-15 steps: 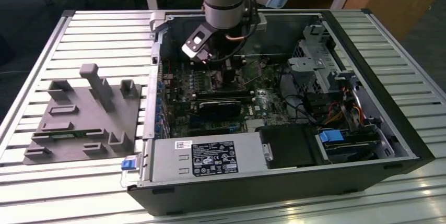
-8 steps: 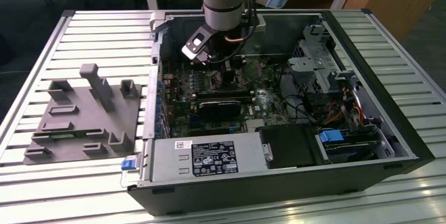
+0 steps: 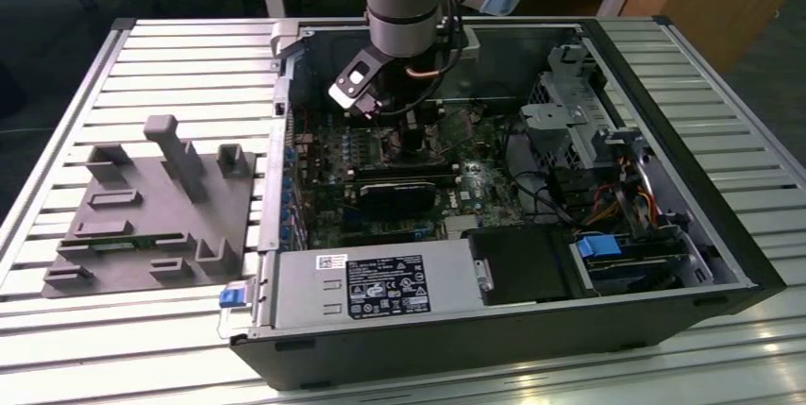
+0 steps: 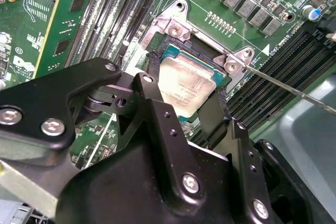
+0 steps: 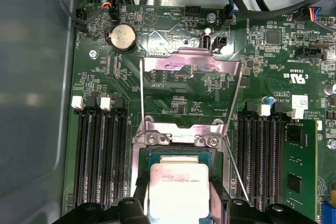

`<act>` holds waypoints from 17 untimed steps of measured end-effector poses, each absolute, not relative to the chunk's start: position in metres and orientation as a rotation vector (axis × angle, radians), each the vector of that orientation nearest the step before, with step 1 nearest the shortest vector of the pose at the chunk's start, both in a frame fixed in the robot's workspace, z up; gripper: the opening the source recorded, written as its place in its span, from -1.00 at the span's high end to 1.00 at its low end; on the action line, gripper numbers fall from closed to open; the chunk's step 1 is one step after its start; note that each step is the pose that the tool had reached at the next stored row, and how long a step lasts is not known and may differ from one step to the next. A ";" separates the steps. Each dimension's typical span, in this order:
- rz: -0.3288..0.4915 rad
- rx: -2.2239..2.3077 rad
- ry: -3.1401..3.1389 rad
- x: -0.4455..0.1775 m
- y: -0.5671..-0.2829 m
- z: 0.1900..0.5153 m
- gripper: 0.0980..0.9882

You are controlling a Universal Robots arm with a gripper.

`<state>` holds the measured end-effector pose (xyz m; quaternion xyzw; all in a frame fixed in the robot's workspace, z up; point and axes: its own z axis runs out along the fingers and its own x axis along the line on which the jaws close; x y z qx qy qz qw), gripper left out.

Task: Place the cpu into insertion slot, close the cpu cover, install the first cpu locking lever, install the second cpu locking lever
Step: 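Place the cpu into insertion slot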

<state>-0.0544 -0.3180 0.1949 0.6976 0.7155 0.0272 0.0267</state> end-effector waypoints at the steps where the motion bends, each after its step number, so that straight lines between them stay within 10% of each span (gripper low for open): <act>1: 0.084 2.155 2.210 -0.054 -0.318 0.195 0.01; 17: 0.082 2.192 2.172 -0.054 -0.318 0.193 0.01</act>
